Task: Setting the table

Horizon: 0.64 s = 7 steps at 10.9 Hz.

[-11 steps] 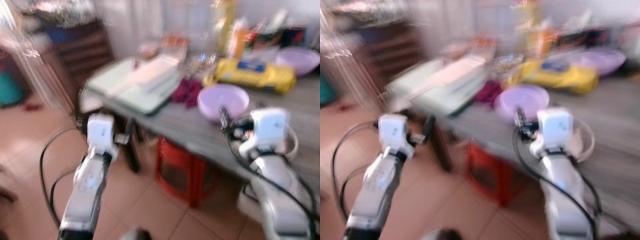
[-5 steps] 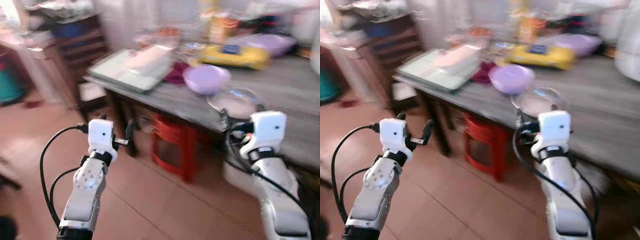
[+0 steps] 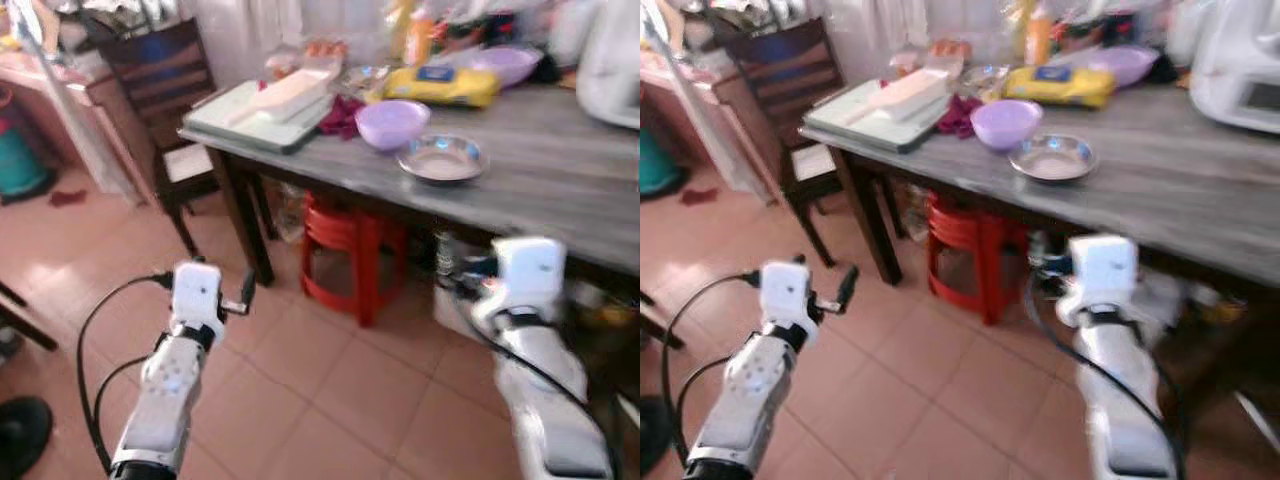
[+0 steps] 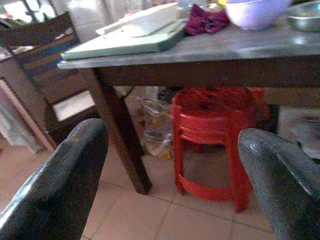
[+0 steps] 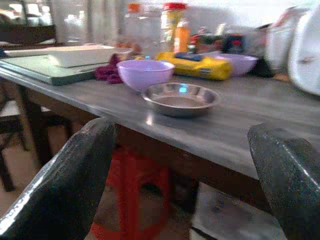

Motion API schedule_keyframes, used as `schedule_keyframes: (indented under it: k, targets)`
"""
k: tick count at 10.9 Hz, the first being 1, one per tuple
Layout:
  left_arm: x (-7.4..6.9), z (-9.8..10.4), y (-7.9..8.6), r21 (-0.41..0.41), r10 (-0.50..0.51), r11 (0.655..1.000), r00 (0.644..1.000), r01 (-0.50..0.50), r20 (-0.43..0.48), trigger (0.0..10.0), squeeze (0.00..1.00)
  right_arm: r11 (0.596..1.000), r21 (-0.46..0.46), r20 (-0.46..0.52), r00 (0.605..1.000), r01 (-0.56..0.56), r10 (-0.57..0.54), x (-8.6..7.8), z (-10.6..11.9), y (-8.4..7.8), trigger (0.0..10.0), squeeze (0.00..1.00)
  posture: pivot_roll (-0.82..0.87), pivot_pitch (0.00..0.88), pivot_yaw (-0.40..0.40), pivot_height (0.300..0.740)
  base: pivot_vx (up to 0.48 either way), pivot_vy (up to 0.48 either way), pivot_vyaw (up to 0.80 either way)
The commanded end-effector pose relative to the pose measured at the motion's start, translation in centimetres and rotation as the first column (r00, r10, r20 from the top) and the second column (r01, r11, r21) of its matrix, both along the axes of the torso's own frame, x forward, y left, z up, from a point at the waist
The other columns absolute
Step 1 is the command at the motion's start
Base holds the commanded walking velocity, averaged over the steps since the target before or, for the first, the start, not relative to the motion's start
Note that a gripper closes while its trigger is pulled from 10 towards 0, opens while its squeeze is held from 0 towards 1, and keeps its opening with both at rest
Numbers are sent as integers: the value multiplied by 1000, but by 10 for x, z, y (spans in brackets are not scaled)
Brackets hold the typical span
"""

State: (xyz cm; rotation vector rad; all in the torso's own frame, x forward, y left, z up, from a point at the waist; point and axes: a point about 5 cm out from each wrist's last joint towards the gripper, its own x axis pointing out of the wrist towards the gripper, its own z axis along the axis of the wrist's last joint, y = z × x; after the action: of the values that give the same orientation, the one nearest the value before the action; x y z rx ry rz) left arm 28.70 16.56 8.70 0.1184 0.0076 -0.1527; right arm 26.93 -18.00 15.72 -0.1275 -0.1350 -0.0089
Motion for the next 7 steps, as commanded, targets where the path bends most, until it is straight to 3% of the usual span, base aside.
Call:
schedule_keyframes:
  k: [1, 2, 5, 6, 7]
  targets:
    - [-3, -6, 10, 8, 12, 1000, 1000, -12, -18, 10000, 0, 999, 25, 4, 1000, -22, 22, 0, -1, 8, 10000, 0, -90, 43, 99, 740, 0, 0, 0]
    - [-2, -6, 9, -13, 16, 1000, 1000, -16, -21, 10000, 0, 999, 29, 6, 1000, -19, 19, 0, -2, 7, 10000, 0, -95, 47, 98, 740, 0, 0, 0]
    - [16, 7, 0, -185, 48, 982, 999, -43, 22, 10000, 0, 997, 65, 0, 999, 42, -42, 6, -10, 7, 10000, 0, -102, 25, 123, 740, 0, 0, 0]
    - [18, 8, -3, -204, 47, 978, 999, -41, 25, 10000, 0, 995, 84, -10, 999, 50, -50, 7, -12, 8, 10000, 0, -104, 28, 123, 740, 0, 0, 0]
    - [15, 7, -11, -188, 20, 982, 999, -15, 28, 10000, 0, 997, 71, -28, 999, 32, -30, 6, -16, 13, 10000, 0, -102, 31, 121, 740, 0, 0, -800]
